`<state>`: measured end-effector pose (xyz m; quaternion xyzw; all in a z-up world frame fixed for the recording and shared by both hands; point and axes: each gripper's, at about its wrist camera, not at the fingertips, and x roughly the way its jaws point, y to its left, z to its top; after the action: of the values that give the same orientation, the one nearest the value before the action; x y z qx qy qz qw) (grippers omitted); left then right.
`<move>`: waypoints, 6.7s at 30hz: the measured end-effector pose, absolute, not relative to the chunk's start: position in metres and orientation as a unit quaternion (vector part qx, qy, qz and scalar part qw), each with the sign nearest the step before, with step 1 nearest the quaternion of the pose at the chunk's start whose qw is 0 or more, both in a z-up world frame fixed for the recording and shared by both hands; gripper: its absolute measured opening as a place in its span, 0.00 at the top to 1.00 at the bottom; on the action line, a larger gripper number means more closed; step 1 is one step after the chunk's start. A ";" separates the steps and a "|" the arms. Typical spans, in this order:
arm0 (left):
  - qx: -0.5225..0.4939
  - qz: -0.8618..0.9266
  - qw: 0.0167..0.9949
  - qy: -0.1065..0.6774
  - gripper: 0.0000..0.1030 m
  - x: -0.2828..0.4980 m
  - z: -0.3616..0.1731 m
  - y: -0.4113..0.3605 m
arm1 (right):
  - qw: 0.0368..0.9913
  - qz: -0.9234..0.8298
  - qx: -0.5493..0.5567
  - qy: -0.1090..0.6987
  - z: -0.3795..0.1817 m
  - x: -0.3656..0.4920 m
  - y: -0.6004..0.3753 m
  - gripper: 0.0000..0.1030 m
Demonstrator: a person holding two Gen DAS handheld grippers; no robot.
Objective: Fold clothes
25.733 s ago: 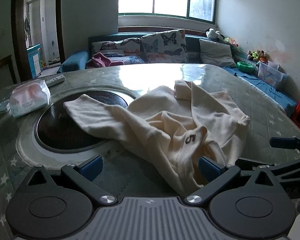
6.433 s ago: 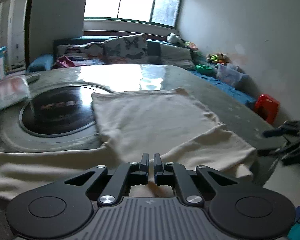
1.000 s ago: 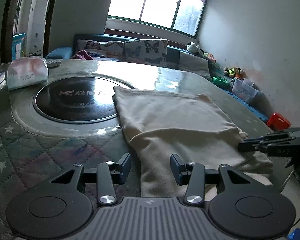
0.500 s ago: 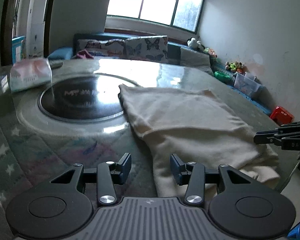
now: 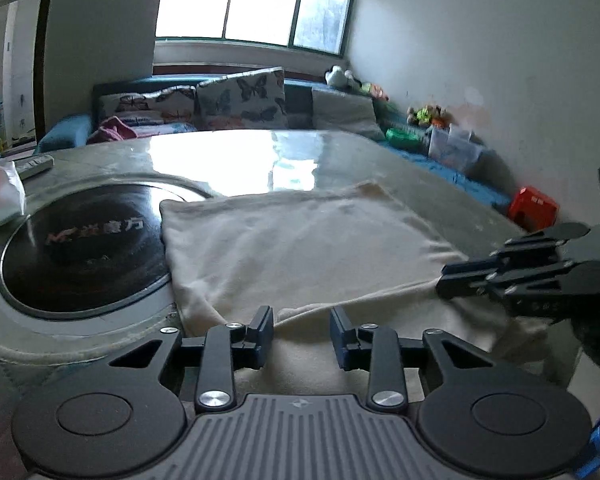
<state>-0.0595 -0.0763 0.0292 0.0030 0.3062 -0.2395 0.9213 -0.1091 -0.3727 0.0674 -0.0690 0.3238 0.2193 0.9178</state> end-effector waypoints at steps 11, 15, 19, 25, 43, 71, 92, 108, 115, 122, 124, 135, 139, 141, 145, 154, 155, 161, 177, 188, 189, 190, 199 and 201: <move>0.039 -0.242 0.922 0.299 0.66 -0.071 0.029 -0.082 | 0.912 0.250 -0.084 0.315 0.077 -0.142 -0.371 0.81; 0.064 -0.258 0.920 0.287 0.66 -0.091 0.033 -0.084 | 0.907 0.249 -0.090 0.328 0.070 -0.153 -0.373 0.81; 0.080 -0.269 0.916 0.286 0.66 -0.110 0.034 -0.082 | 0.908 0.248 -0.100 0.322 0.071 -0.165 -0.373 0.80; 0.099 -0.283 0.908 0.292 0.66 -0.127 0.030 -0.083 | 0.909 0.247 -0.101 0.321 0.069 -0.172 -0.373 0.76; 0.184 -0.326 0.890 0.259 0.56 -0.171 0.027 -0.080 | 0.912 0.245 -0.100 0.313 0.080 -0.187 -0.382 0.64; 0.128 -0.332 0.909 0.219 0.87 -0.131 0.040 -0.088 | 0.881 0.304 -0.240 0.271 0.075 -0.222 -0.366 0.27; 0.127 -0.332 0.900 0.251 0.60 -0.147 0.036 -0.065 | 0.874 0.338 -0.207 0.283 0.083 -0.178 -0.360 0.86; 0.214 -0.321 0.896 0.219 0.89 -0.155 0.015 -0.066 | 0.887 0.323 -0.166 0.286 0.082 -0.174 -0.364 0.89; 0.180 -0.323 0.908 0.198 0.95 -0.157 0.034 -0.060 | 0.895 0.324 -0.158 0.262 0.093 -0.186 -0.367 0.92; 0.146 -0.337 0.909 0.196 0.95 -0.183 0.055 -0.047 | 0.890 0.348 -0.167 0.240 0.121 -0.215 -0.373 0.92; 0.141 -0.342 0.908 0.196 0.95 -0.195 0.063 -0.043 | 0.887 0.358 -0.170 0.238 0.130 -0.228 -0.374 0.92; 0.124 -0.330 0.917 0.184 0.95 -0.200 0.077 -0.043 | 0.881 0.363 -0.181 0.244 0.148 -0.248 -0.371 0.92; 0.119 -0.322 0.924 0.169 0.95 -0.181 0.084 -0.044 | 0.884 0.360 -0.181 0.237 0.158 -0.229 -0.370 0.92; 0.116 -0.317 0.927 0.163 0.95 -0.166 0.087 -0.044 | 0.883 0.360 -0.183 0.238 0.162 -0.216 -0.369 0.92; 0.105 -0.312 0.930 0.163 0.95 -0.136 0.088 -0.044 | 0.881 0.359 -0.190 0.240 0.168 -0.184 -0.367 0.92; 0.111 -0.300 0.929 0.189 0.96 -0.050 0.074 -0.057 | 0.878 0.344 -0.193 0.272 0.148 -0.103 -0.364 0.92; 0.112 -0.296 0.928 0.195 0.96 -0.040 0.071 -0.060 | 0.879 0.340 -0.191 0.276 0.143 -0.094 -0.364 0.92; 0.112 -0.266 0.926 0.242 0.95 0.008 0.036 -0.075 | 0.881 0.317 -0.182 0.300 0.113 -0.043 -0.362 0.90; 0.073 -0.226 0.935 0.264 0.91 0.015 0.033 -0.076 | 0.925 0.215 -0.073 0.304 0.089 -0.046 -0.405 0.76; 0.072 -0.271 0.910 0.306 0.91 0.024 0.027 -0.118 | 0.924 0.193 -0.076 0.321 0.073 -0.039 -0.403 0.77; 0.074 -0.267 0.910 0.309 0.91 0.026 0.025 -0.120 | 0.924 0.194 -0.076 0.322 0.072 -0.038 -0.402 0.77; 0.075 -0.264 0.910 0.312 0.91 0.027 0.022 -0.122 | 0.922 0.191 -0.076 0.327 0.069 -0.035 -0.403 0.78; 0.069 -0.253 0.913 0.314 0.91 0.027 0.022 -0.126 | 0.920 0.220 -0.075 0.314 0.078 -0.032 -0.397 0.77; 0.069 -0.251 0.913 0.314 0.91 0.028 0.021 -0.128 | 0.916 0.233 -0.076 0.318 0.076 -0.031 -0.391 0.77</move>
<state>0.0277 -0.1277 0.0212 0.0686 0.3138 -0.2509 0.9132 -0.0307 -0.3908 0.0763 -0.0764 0.3182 0.2333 0.9157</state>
